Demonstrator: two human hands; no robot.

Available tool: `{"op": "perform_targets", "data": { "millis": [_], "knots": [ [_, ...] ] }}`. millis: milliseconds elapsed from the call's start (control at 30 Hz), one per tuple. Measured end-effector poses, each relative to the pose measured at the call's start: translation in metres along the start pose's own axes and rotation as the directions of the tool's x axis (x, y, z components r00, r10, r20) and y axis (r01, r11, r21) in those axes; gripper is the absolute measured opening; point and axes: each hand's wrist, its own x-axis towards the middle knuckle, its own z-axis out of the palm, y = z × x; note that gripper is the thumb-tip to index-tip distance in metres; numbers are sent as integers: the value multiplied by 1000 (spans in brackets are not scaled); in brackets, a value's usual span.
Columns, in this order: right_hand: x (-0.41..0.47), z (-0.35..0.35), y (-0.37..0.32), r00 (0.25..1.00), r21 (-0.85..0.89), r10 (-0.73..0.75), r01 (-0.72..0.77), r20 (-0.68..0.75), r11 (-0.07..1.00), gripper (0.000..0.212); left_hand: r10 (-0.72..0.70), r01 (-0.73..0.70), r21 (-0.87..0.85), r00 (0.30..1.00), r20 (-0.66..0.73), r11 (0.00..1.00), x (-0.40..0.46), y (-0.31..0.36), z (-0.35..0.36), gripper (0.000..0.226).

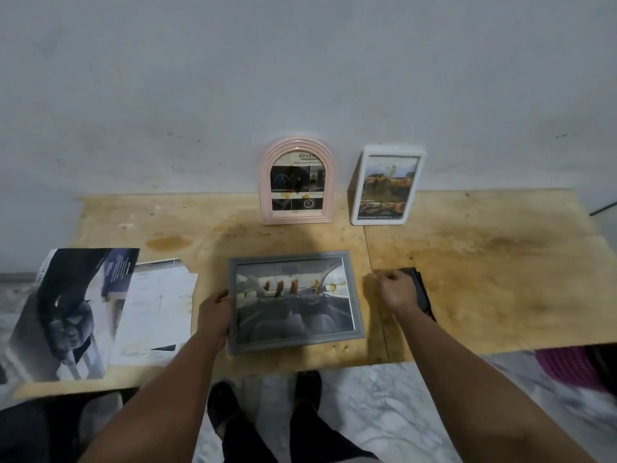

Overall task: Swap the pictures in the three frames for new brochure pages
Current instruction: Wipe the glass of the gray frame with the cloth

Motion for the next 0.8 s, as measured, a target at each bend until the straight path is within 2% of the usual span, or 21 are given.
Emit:
{"op": "perform_targets", "data": {
  "millis": [33, 100, 167, 267, 333, 433, 533, 600, 667, 800],
  "knots": [
    [7, -10, 6, 994, -71, -22, 14, -105, 997, 30, 6, -6, 20, 1000, -16, 1000, 4, 0, 3, 36],
    [22, -31, 22, 971, -220, 20, -74, -236, 973, 37, 17, -16, 32, 999, -52, 999, 4, 5, 10, 38],
    [34, -46, 35, 965, -335, 132, -204, -226, 920, 55, 15, -12, 35, 996, -90, 999, 5, 5, 17, 39],
    [45, -52, 52, 970, -338, 175, -223, -166, 914, 65, 1, 0, 6, 989, -149, 1000, 4, 5, 28, 36],
    [46, -51, 56, 983, -250, 127, -158, -136, 955, 59, -6, 9, 18, 986, -169, 1000, 0, 6, 32, 31],
    [38, -54, 42, 980, 98, 199, -198, -8, 975, 43, 24, -6, 107, 985, -171, 994, -11, 7, 35, 20],
    [28, -61, 23, 951, 392, 227, -294, 209, 872, 35, 73, -40, 193, 983, -168, 980, -17, 7, 34, 28],
    [24, -59, 16, 923, 517, 194, -350, 332, 781, 33, 103, -68, 245, 986, -134, 967, -21, 7, 32, 21],
    [20, -55, 9, 894, 587, 156, -399, 419, 705, 32, 164, -123, 318, 981, -107, 940, -31, 10, 29, 12],
    [5, -34, 0, 806, 532, 95, -469, 585, 705, 45, 242, -200, 389, 968, -62, 899, -52, 7, 23, 38]
  ]
}}
